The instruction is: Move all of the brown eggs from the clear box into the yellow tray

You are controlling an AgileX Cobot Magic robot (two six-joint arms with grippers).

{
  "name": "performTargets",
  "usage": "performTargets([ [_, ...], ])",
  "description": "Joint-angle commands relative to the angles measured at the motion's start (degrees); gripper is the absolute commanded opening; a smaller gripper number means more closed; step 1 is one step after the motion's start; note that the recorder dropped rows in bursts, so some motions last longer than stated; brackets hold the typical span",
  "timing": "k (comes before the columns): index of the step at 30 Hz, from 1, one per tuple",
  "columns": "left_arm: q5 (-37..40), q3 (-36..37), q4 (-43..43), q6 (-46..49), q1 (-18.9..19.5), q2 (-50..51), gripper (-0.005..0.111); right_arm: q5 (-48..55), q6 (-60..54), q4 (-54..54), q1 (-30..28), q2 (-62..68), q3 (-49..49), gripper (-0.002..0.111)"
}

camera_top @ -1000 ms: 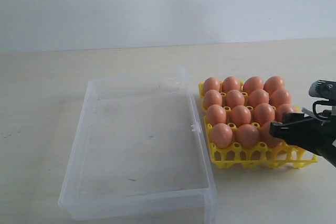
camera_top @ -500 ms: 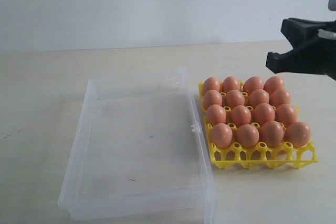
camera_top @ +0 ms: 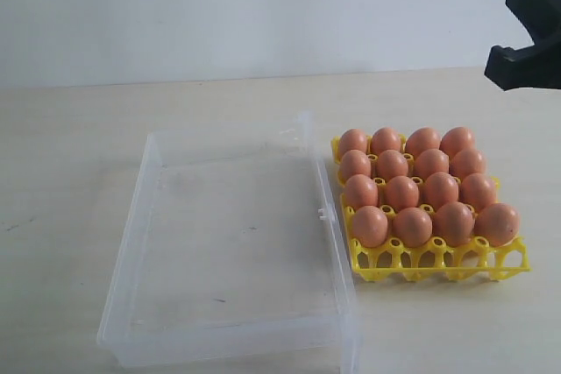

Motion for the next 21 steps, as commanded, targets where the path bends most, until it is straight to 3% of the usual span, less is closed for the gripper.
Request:
performTargets([
  [1, -0.45, -0.2, -0.25, -0.02, -0.14, -0.32, 0.0, 0.58, 0.0, -0.12, -0.29, -1.16, -0.46, 0.0],
  [5, -0.45, -0.2, -0.25, -0.02, -0.14, -0.32, 0.0, 4.59, 0.0, -0.98, -0.29, -7.57, 2.06, 0.0],
  [9, -0.45, -0.2, -0.25, -0.02, -0.14, -0.32, 0.0, 18.48, 0.0, -0.87, -0.8, -21.58, 8.9, 0.0],
  [21, -0.45, -0.2, -0.25, -0.02, -0.14, -0.32, 0.0, 19.37, 0.0, -0.75, -9.2, -43.36, 24.27, 0.0],
])
